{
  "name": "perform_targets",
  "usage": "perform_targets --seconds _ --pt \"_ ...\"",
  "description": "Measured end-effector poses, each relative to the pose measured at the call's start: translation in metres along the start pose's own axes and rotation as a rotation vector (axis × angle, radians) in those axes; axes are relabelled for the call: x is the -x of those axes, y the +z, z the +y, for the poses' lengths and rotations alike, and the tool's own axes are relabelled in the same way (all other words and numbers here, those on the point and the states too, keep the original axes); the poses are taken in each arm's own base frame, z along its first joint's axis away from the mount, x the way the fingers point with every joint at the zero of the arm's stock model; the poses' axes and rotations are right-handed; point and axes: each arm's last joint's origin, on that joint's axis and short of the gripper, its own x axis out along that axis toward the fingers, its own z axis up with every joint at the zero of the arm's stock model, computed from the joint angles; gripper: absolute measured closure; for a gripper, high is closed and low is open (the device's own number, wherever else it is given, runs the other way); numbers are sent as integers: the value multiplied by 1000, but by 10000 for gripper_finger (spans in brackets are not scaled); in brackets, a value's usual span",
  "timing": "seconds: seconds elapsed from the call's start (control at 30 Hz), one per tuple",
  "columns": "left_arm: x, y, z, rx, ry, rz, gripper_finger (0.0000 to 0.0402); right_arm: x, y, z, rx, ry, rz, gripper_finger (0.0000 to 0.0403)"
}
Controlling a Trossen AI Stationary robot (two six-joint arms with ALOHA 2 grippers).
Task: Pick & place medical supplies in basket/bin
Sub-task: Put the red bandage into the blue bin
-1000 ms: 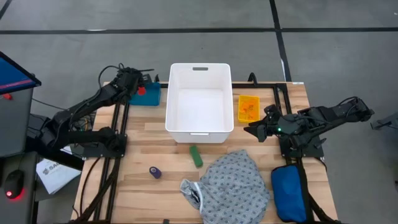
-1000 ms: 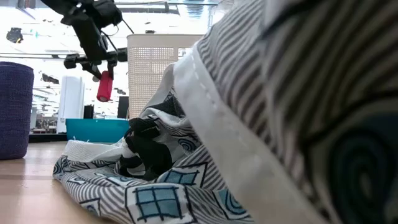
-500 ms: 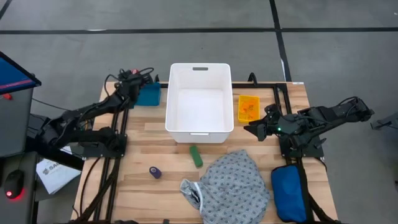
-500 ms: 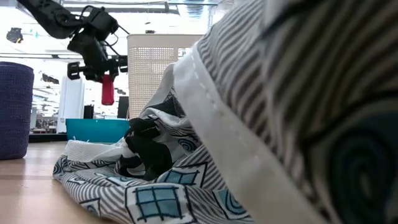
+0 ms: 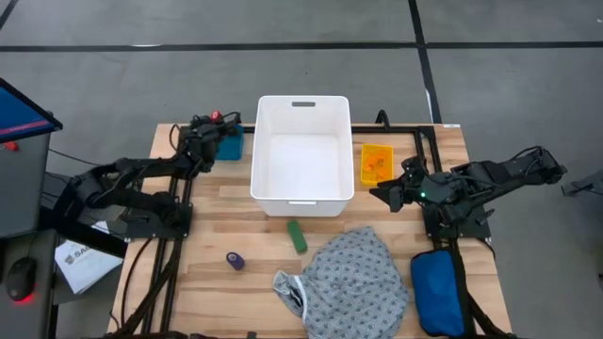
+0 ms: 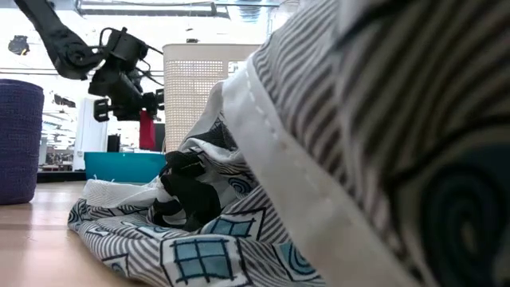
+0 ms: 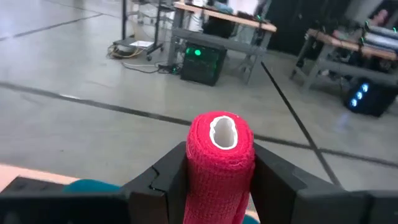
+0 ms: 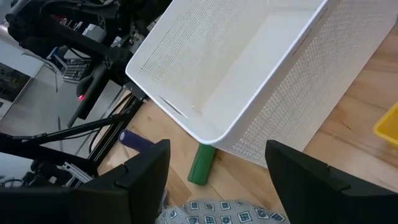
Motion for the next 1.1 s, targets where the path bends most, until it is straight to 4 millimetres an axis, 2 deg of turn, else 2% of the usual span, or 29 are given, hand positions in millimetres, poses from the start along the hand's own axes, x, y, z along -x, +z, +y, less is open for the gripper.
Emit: perform_targets --seconds 0.53,0.87,1.1 --pt "-19 -33 -7 -7 -30 36 266 0 0 0 -1 -3 -2 143" --pt "-24 -48 -8 -15 -40 74 266 0 0 -1 -6 -8 0 143" --pt "-27 -50 -10 -9 -41 70 266 0 0 -1 -9 -8 0 143"
